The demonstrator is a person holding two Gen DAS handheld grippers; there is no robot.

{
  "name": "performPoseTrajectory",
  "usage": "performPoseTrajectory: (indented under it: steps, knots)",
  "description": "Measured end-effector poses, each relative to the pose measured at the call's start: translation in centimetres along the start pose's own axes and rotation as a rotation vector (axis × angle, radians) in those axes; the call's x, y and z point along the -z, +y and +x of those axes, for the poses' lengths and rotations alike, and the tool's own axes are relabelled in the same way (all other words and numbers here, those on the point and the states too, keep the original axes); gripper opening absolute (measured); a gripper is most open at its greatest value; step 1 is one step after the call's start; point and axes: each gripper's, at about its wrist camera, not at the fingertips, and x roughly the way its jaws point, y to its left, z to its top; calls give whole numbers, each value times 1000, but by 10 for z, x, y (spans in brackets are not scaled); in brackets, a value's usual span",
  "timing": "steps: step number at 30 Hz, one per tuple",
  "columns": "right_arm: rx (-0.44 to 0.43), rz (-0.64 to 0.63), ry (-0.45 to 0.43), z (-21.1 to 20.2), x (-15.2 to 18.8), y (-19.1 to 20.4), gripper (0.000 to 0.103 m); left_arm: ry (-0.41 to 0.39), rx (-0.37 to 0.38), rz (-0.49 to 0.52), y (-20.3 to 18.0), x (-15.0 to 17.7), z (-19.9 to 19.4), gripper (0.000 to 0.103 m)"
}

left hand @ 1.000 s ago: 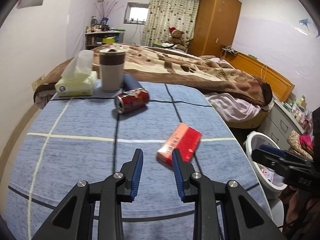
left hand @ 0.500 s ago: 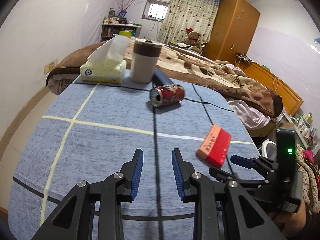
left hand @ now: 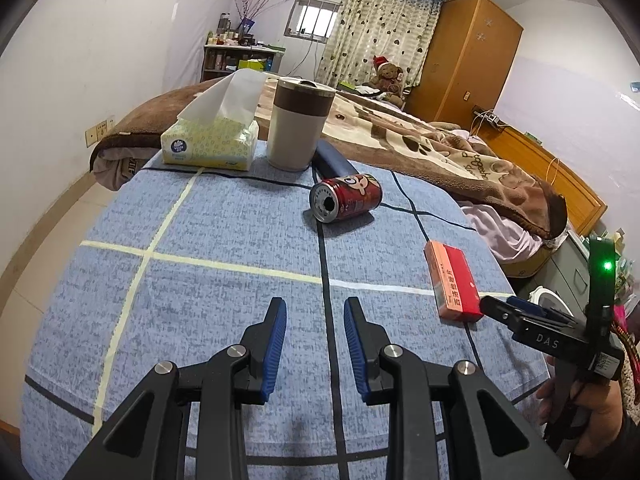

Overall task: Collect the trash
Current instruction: 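Grasp the red medicine box with the right tool, then grasp the red cartoon drink can with the left tool while the right tool holds the box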

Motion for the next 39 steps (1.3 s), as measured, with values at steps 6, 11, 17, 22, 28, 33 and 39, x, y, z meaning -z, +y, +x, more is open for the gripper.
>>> performPoseTrajectory:
  steps: [6,11,17,22,28,33,39]
  knots:
    - [24,6,31,32,-9,13,78,11,-31,41,-3,-12,4,30]
    - [65,22,54,42,-14,6,78,20,-25,103,-10,-31,19,45]
    - [45,58,58,36,-13,-14,66,31,-17,182,-25,-57,53,56]
    - [-16,60,53,31,-9,-27,64,27,-18,260,-36,-80,91,56]
    - [-75,76,51,26,-6,-39,64,46,9,352,-44,-105,137,61]
    - [-107,88,52,25,-5,-47,64,78,17,452,-51,-115,166,64]
    - [-124,101,46,27,-5,-51,64,154,47,533,-58,-115,192,66]
